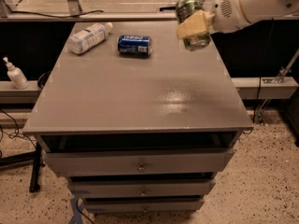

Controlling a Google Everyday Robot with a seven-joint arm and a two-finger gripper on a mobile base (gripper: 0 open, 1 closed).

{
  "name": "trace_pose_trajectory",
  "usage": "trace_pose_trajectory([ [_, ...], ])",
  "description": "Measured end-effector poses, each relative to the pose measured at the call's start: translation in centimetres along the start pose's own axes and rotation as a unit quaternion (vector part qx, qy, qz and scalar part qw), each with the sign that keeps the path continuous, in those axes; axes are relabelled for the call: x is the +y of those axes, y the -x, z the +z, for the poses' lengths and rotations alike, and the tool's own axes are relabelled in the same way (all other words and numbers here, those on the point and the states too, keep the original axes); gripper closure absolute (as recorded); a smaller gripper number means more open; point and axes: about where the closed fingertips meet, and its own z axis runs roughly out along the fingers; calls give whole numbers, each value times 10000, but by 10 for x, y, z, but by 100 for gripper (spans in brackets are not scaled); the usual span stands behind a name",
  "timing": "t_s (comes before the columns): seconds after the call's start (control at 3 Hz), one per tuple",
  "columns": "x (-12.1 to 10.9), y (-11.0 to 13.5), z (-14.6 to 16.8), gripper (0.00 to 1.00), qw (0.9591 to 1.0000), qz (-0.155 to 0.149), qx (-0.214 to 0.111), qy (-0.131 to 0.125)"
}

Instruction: Place green can upright

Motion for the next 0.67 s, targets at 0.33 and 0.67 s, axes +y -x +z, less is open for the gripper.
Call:
trace_pose_trajectory([
  [0.33,13,25,-16,100,9985,-360,177,-385],
  [0.67,15,27,-16,100,9960,-780,196,-397],
])
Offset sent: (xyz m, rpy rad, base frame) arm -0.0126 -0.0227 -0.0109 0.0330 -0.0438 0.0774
